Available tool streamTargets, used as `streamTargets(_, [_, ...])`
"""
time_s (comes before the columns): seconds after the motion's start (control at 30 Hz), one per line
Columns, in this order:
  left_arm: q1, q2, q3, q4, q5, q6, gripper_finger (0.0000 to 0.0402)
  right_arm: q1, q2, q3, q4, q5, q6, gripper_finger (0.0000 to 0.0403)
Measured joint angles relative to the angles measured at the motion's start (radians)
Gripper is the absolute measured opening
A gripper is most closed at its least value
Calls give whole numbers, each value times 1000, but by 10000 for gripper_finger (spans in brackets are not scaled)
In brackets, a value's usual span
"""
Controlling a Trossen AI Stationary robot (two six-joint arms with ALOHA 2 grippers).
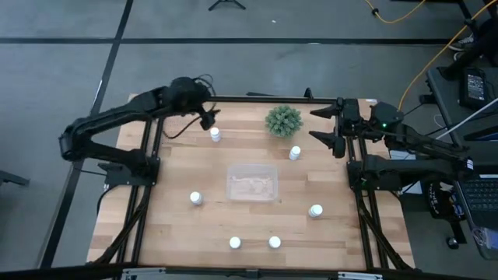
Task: Pick and place pill bottles into a basket
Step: Put the white pill bottle into the transparent bin
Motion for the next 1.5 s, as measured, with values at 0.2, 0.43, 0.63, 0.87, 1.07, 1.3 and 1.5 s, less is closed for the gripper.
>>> streamTargets(0.2, [60,124,1,-69,147,-94,384,0,-32,0,0,-5,-3,354])
streamTargets(0.43, [69,215,1,-112,213,-127,398,0,-73,0,0,-5,-56,354])
streamTargets(0.63, [71,283,1,-161,190,-128,400,0,-82,0,-1,-5,-56,354])
streamTargets(0.87, [78,347,-63,-158,189,-128,400,0,-82,0,-25,-5,-48,354])
streamTargets(1.07, [78,374,-121,-125,199,-139,400,0,-82,0,-40,-5,-25,354])
streamTargets(1.3, [79,381,-185,13,199,-159,400,0,-81,0,-39,-5,-25,354])
streamTargets(1.5, [83,381,-189,58,192,-156,400,0,-81,0,-39,-5,-24,354])
